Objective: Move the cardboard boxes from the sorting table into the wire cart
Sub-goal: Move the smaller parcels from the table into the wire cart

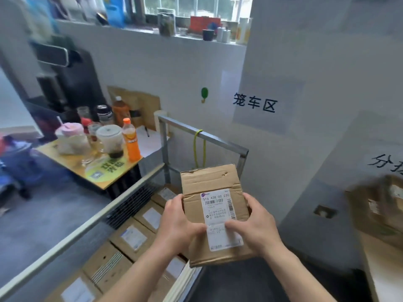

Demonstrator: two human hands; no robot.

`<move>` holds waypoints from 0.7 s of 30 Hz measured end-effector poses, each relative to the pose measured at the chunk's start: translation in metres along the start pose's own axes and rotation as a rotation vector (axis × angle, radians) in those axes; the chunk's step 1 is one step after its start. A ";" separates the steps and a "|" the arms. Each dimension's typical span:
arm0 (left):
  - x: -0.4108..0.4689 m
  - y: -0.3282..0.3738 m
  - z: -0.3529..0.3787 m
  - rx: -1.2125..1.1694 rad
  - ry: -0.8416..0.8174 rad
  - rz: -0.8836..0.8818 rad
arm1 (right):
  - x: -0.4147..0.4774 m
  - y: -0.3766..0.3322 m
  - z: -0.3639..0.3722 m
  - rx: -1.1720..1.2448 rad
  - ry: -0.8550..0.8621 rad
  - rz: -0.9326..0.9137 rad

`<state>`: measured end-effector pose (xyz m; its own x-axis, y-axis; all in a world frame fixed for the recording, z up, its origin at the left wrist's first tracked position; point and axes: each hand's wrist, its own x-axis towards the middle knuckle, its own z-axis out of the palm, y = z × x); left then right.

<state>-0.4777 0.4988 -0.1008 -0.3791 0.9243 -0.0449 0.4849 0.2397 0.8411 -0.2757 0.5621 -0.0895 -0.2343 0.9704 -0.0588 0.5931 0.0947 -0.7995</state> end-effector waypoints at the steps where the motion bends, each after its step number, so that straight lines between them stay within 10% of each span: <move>1: -0.001 -0.007 -0.012 -0.006 0.017 -0.017 | 0.004 -0.008 0.011 -0.011 -0.026 -0.016; 21: 0.028 -0.121 -0.061 -0.100 0.368 -0.517 | 0.139 -0.046 0.191 -0.161 -0.659 -0.175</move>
<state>-0.5954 0.4776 -0.1710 -0.7987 0.5299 -0.2851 0.0975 0.5816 0.8076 -0.4828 0.6502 -0.1757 -0.7251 0.6053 -0.3283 0.5988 0.3187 -0.7348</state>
